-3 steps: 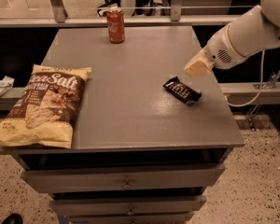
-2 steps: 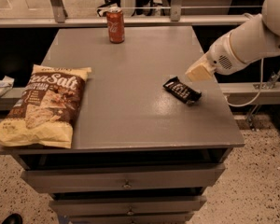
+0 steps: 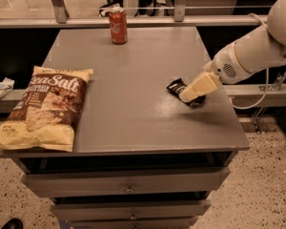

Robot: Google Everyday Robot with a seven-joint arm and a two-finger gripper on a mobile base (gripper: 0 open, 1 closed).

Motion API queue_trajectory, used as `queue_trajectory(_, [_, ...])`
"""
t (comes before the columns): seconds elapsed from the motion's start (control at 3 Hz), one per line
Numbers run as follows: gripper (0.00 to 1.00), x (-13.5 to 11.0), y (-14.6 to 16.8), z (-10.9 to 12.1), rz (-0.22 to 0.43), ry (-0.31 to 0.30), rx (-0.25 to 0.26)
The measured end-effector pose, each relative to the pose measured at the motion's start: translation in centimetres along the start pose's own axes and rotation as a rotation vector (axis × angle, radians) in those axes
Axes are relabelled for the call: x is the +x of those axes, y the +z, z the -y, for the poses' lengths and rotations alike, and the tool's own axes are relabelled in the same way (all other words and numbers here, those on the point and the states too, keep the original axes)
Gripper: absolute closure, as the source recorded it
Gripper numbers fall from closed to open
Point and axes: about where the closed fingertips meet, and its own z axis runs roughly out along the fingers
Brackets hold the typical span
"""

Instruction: Move rxbar chocolate near coke can

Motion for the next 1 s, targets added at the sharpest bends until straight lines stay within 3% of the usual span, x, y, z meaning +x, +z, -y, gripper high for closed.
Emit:
queue_trajectory(0.67, [0.00,2.4,1.1,-0.3,-0.043,0.039,-0.030])
queue_trajectory(1.0, [0.12,3.6,1.7,-0.3,-0.064,0.054,-0.036])
